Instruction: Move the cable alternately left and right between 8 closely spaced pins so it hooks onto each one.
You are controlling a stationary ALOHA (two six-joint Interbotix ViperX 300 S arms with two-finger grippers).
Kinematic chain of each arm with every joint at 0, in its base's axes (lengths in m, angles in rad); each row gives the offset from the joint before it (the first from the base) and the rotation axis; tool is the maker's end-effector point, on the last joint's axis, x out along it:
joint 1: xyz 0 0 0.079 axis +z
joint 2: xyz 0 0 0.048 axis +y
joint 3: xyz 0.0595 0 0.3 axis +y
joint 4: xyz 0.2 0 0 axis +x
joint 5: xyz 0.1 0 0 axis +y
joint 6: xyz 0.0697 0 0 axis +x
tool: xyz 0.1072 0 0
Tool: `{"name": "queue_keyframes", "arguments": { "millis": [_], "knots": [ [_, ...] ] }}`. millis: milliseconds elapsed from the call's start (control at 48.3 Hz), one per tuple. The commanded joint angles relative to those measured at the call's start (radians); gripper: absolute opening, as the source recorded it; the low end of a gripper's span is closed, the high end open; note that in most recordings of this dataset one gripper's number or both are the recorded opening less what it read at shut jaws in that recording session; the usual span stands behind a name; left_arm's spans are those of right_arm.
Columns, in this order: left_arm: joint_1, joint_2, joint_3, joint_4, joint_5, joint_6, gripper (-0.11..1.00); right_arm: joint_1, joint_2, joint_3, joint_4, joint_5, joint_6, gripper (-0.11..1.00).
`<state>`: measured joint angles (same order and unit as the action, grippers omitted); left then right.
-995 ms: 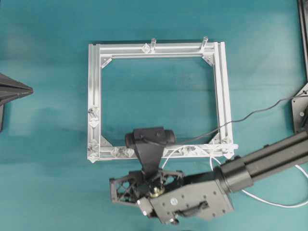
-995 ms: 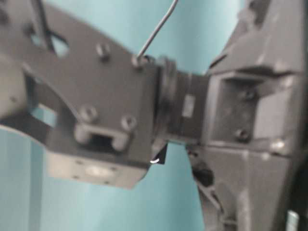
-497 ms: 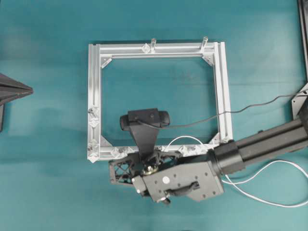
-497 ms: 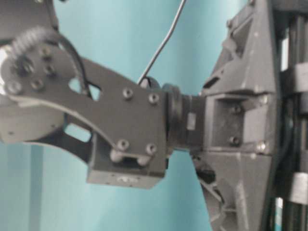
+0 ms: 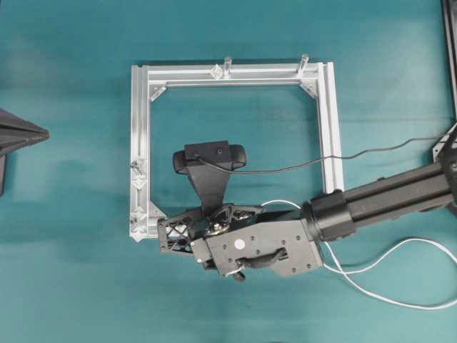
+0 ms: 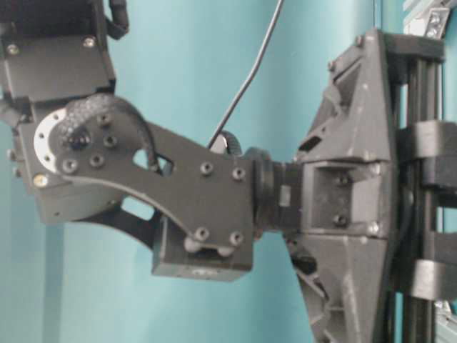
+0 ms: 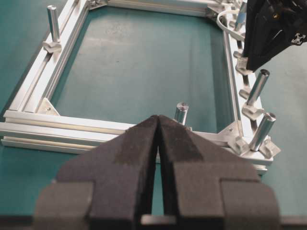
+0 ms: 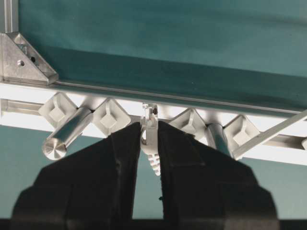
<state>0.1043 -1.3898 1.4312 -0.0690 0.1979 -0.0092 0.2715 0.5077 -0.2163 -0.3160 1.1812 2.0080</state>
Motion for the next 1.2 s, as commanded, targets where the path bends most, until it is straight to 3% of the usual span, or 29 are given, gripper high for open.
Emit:
{"name": "queue_keyframes", "arguments": {
  "millis": [0, 1181],
  "knots": [
    [0.002, 0.008, -0.012, 0.005, -0.005, -0.005, 0.0, -0.003, -0.025, -0.006, -0.006, -0.012, -0.003, 0.13],
    [0.002, 0.008, -0.012, 0.005, -0.005, -0.005, 0.0, -0.011, -0.025, -0.005, -0.012, -0.046, -0.003, 0.13]
  ]
}}
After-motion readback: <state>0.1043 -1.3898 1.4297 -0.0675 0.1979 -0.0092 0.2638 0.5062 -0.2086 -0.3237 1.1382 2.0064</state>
